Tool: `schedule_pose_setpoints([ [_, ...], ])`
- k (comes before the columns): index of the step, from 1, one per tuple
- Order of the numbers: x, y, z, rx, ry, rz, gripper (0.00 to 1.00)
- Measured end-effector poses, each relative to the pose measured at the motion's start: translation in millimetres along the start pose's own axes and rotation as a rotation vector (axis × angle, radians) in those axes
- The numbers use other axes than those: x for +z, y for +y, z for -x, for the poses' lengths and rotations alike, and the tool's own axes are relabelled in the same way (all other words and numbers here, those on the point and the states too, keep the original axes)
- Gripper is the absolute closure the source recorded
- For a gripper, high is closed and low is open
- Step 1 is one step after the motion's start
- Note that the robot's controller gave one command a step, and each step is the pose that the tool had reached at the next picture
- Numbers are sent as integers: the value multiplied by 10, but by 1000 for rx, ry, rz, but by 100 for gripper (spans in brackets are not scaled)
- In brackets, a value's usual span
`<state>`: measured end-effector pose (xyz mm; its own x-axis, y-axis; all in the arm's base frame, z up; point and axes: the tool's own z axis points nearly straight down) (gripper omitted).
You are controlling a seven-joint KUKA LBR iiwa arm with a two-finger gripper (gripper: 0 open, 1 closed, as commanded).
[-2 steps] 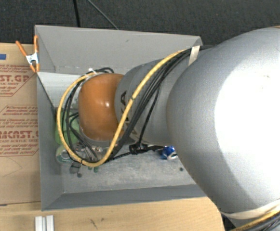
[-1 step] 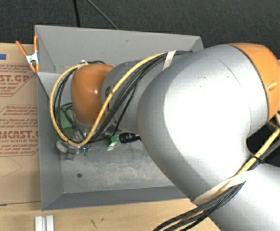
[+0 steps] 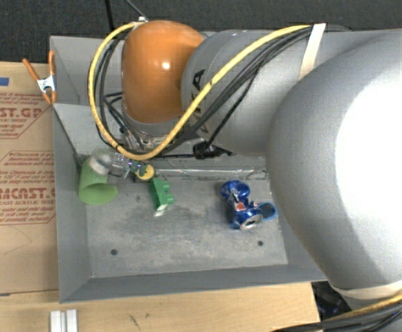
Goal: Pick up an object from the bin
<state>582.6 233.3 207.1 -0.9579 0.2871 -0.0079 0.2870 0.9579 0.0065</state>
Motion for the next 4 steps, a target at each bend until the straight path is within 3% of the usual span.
schedule_pose_setpoints([
  [1,692,-291,-213,248,12,-11,100],
  [2,1119,-94,53,213,-15,-3,100],
  [3,1234,-67,-39,207,4,-8,0],
  [4,1346,-149,31,201,7,-7,0],
])
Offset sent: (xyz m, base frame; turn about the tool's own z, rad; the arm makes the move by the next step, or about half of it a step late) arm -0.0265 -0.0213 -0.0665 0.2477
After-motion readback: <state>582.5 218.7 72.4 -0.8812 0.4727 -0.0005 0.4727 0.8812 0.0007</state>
